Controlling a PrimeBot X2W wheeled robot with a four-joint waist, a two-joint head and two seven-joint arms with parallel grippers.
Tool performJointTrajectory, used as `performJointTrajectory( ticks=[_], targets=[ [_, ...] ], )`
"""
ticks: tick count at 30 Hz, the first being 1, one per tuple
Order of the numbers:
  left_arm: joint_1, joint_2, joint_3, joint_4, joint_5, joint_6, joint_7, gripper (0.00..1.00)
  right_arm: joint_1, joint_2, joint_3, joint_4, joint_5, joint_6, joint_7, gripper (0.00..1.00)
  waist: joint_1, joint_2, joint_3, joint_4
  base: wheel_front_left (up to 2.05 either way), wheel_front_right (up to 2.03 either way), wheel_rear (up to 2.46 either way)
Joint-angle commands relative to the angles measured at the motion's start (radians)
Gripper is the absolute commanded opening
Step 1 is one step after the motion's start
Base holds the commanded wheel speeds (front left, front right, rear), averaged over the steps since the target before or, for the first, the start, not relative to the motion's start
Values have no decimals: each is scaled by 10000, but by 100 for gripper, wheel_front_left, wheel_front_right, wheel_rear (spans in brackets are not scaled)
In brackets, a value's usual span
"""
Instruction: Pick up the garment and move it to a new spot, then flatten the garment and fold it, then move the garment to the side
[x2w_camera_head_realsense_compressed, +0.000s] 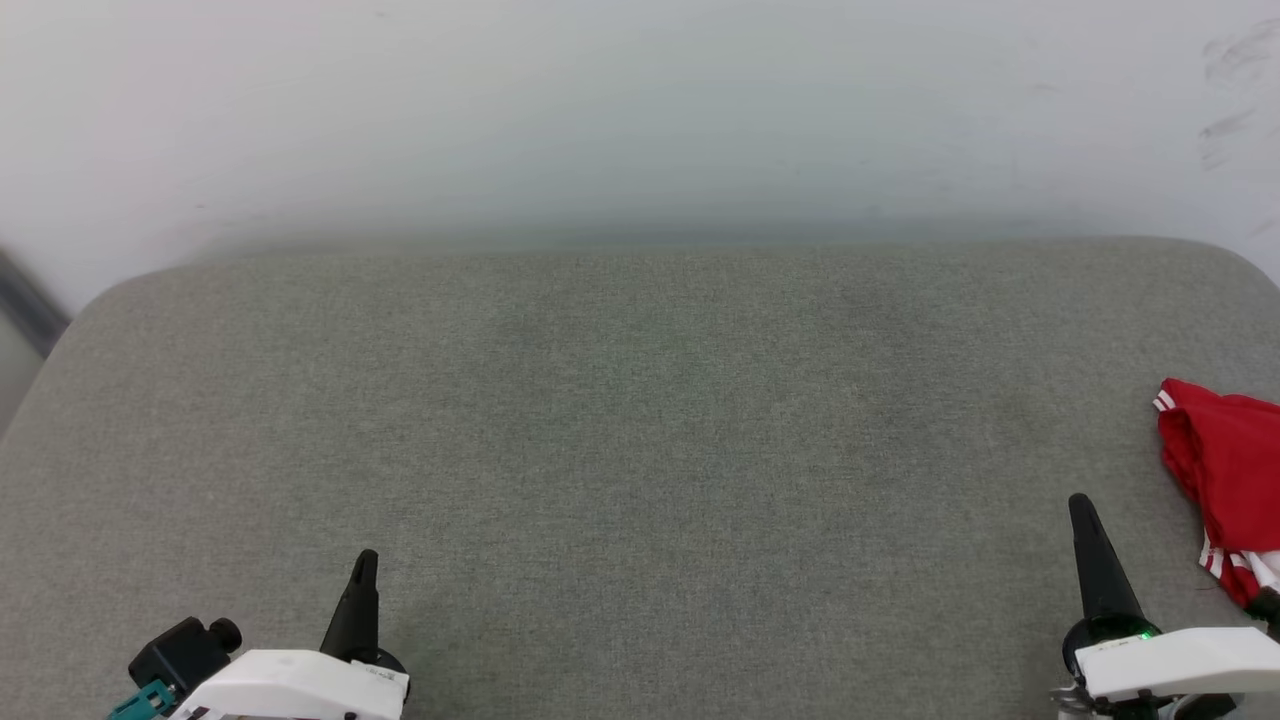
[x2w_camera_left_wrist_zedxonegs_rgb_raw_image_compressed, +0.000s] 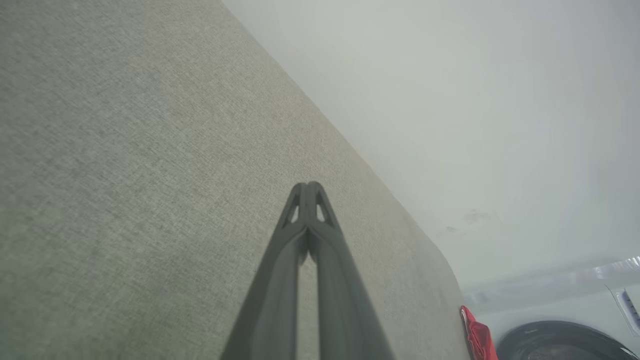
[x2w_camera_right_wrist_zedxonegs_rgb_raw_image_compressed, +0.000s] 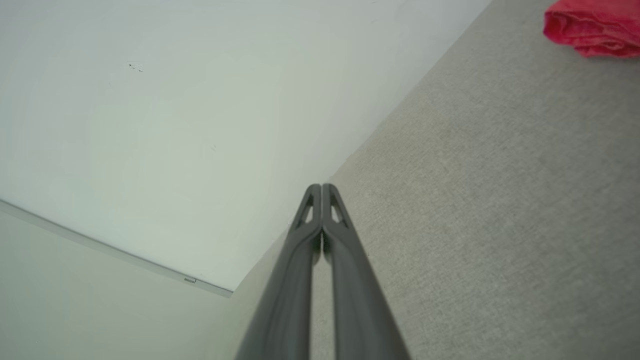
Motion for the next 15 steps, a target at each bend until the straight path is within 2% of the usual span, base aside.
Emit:
performJointTrajectory(
  ticks=[1,15],
  targets=[
    [-246,-3,65,-48,-269,-71,46,0,-255,-88,-18,-37,255,0,48,0,0,0,1,-2,0,0,0],
    [-538,-62,310,168,-1897,-354,441,0,-565,-87,-80,241,1825,-1,440,0,0,0,22,-43,0,0,0]
  ],
)
